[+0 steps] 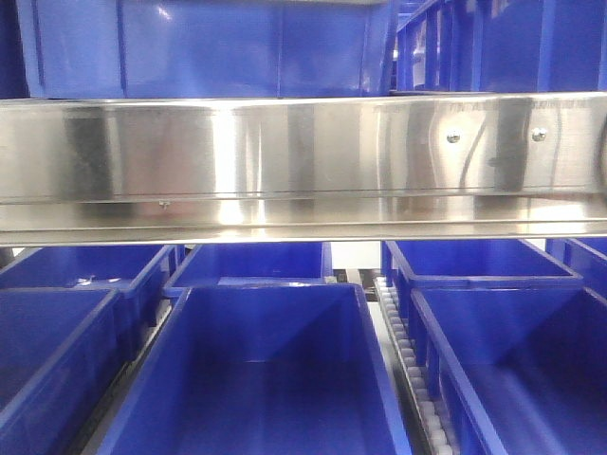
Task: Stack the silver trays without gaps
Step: 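Lower the held tray onto the steel tray on the shelf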
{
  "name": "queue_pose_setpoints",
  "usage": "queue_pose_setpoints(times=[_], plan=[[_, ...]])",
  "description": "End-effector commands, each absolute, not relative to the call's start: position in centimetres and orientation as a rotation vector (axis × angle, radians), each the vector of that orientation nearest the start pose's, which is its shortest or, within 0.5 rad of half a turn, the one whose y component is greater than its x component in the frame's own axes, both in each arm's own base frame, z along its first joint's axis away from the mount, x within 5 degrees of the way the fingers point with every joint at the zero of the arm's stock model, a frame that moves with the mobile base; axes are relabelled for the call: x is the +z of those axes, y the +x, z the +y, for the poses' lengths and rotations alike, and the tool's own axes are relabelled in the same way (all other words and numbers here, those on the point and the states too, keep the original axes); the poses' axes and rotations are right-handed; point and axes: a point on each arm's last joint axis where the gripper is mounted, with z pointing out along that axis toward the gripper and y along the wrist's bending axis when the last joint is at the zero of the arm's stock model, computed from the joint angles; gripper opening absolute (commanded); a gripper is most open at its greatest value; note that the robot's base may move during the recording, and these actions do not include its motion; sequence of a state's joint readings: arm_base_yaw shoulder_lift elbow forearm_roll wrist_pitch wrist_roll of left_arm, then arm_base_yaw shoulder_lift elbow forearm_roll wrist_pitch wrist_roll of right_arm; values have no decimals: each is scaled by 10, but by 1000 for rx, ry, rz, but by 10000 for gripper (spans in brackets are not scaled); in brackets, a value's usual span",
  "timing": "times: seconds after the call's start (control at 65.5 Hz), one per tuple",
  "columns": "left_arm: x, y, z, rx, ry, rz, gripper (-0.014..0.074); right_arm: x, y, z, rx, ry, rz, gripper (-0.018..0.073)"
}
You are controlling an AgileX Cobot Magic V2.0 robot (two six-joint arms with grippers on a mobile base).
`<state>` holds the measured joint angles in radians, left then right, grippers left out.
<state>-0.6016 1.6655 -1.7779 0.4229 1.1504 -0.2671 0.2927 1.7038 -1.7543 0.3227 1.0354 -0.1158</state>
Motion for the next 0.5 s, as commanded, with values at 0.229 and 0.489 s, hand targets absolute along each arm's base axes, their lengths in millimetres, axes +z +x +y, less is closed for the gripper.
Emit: queue_pose_setpoints(times=[0.229,0.489], plan=[[359,318,-185,166,589,2376,-8,353,368,162,586,-484,2503,-70],[339,326,-191,178,622,2392,44,347,372,165,591,-481,2507,37]])
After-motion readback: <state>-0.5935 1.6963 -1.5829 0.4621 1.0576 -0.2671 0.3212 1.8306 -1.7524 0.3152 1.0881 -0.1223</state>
